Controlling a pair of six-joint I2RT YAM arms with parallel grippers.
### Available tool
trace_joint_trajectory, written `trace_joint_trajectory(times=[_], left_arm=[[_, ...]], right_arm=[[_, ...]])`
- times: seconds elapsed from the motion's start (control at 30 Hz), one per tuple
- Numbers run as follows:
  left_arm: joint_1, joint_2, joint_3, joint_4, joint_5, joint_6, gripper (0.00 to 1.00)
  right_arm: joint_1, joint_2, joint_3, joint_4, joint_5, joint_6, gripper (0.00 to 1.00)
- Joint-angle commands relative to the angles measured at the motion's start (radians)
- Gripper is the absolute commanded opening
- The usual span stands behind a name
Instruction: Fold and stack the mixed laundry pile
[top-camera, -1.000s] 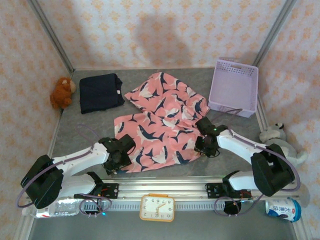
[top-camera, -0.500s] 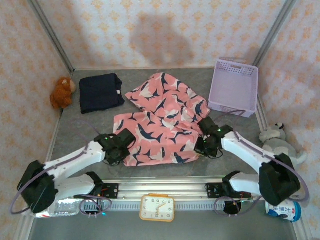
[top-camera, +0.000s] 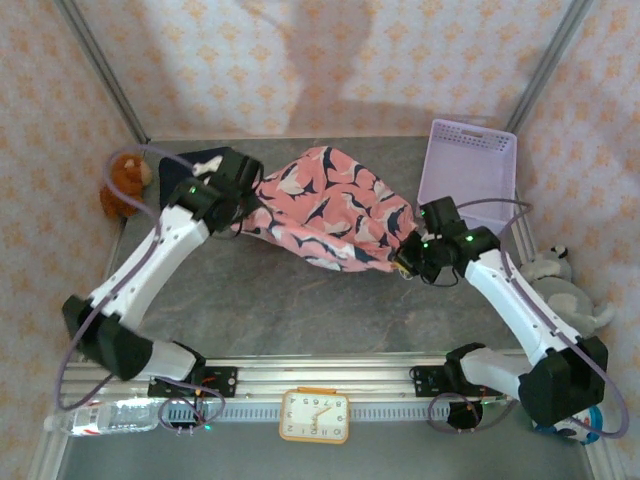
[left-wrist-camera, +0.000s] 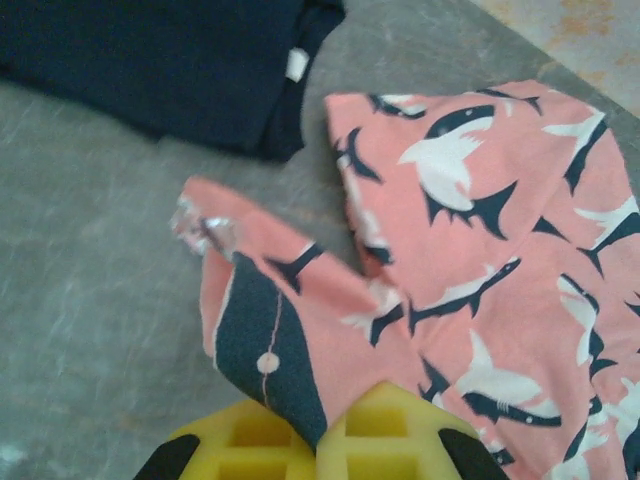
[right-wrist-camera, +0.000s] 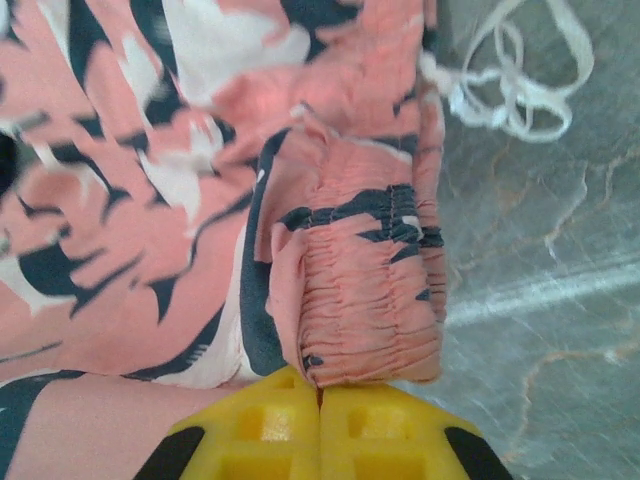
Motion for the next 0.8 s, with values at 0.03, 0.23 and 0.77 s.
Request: trace_joint_trajectory(times=[0.03,0.23,0.77], left_arm=[[0.045,0.222,0.275,0.041,-0.011,0.159,0.0],[0.07,0.842,1.098,-0.138,0.143,0.299,0.02],[0.127,0.763,0.766,0.015,0.345,0.199,0.98]], right_arm=[[-0.1,0.064,0.027,0.124,-0.028,0.102,0.0],[-0.237,0.298,0.133,0.291,0.007,0.132,0.0],[-0.168,0.568,0.476,0.182,0.069,-0.269,0.76]])
